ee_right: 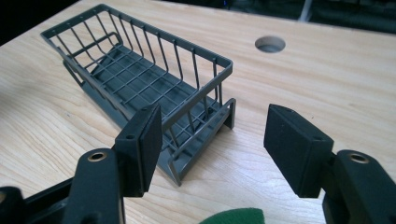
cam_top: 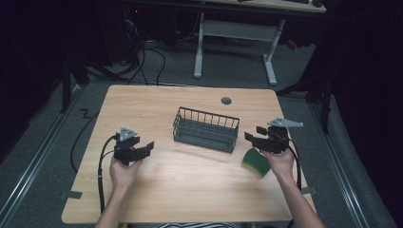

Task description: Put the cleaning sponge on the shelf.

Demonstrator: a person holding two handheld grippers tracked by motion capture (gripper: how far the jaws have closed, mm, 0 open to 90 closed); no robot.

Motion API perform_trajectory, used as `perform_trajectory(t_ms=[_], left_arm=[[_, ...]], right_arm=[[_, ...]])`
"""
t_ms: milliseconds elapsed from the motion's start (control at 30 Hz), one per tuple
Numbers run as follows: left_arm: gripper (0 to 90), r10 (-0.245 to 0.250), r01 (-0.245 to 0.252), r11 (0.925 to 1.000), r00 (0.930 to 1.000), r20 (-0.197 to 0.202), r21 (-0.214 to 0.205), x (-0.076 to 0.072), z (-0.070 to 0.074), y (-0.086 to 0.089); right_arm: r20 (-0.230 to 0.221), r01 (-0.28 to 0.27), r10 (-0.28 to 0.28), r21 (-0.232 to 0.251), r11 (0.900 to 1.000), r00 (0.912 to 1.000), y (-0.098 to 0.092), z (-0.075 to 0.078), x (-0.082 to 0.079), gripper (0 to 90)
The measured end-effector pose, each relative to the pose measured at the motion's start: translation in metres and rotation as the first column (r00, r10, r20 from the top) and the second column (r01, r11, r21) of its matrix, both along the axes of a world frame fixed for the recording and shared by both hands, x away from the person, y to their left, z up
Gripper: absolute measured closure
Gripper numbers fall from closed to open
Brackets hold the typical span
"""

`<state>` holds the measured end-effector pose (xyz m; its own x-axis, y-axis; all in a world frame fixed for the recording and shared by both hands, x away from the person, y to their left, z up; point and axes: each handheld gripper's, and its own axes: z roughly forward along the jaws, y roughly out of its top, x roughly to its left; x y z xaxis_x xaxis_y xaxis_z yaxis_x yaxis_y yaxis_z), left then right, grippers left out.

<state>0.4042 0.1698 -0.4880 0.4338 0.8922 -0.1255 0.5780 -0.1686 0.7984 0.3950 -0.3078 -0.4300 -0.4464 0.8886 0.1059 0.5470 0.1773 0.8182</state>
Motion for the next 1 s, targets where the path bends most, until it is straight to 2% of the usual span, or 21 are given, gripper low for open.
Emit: perform_trajectory(t_ms=[67,200,333,367,433,467,533,567,733,867,933,1000], left_arm=[[36.2,0.039,-0.038,0.9992,0.9991,-0.016,0.014,-0.009,-0.014,0.012],[35.8,0.061,-0.06,0.9974,0.9979,-0.021,0.04,-0.015,-0.023,0.018],[35.0,0.065,-0.062,0.9918,0.9975,-0.029,0.112,-0.019,-0.034,0.02],[34.8,0.069,-0.065,0.9915,0.9972,-0.03,0.113,-0.02,-0.036,0.02],[34.6,0.075,-0.07,0.9915,0.9966,-0.034,0.109,-0.021,-0.039,0.021],[34.4,0.077,-0.073,0.9915,0.9965,-0.033,0.108,-0.021,-0.041,0.021],[34.1,0.078,-0.073,0.9902,0.9962,-0.038,0.119,-0.02,-0.044,0.02],[33.5,0.078,-0.073,0.9893,0.9962,-0.039,0.127,-0.02,-0.045,0.019],[32.7,0.076,-0.07,0.987,0.9964,-0.037,0.144,-0.021,-0.048,0.016],[31.6,0.076,-0.07,0.9896,0.9962,-0.041,0.125,-0.021,-0.048,0.017],[28.3,0.069,-0.063,0.9872,0.9968,-0.04,0.146,-0.021,-0.048,0.014],[27.9,0.065,-0.059,0.9875,0.997,-0.041,0.146,-0.021,-0.049,0.014]], right_arm=[[-0.017,-0.016,0.015,-0.019,0.9997,0.9997,-0.002,-0.003,-0.003,34.5],[-0.007,-0.025,0.024,-0.035,0.9991,0.9997,-0.005,-0.01,-0.011,32.0],[-0.02,-0.03,0.028,-0.076,0.9967,0.9994,-0.01,-0.02,-0.017,28.2],[-0.024,-0.033,0.031,-0.093,0.9951,0.9992,-0.011,-0.023,-0.02,26.8],[-0.021,-0.042,0.041,-0.087,0.9953,0.999,-0.015,-0.029,-0.024,25.9],[-0.035,-0.052,0.049,-0.082,0.9953,0.9982,-0.02,-0.038,-0.028,24.0],[-0.041,-0.053,0.049,-0.081,0.9953,0.998,-0.021,-0.041,-0.029,23.2],[-0.042,-0.058,0.055,-0.082,0.995,0.9976,-0.025,-0.049,-0.032,21.8],[-0.062,-0.067,0.062,-0.081,0.9944,0.9961,-0.032,-0.059,-0.032,16.7],[-0.087,-0.077,0.07,-0.074,0.9943,0.9937,-0.035,-0.068,-0.031,14.7],[-0.093,-0.08,0.073,-0.073,0.9941,0.993,-0.035,-0.075,-0.031,14.4],[-0.095,-0.078,0.071,-0.075,0.9942,0.993,-0.035,-0.078,-0.031,14.2]])
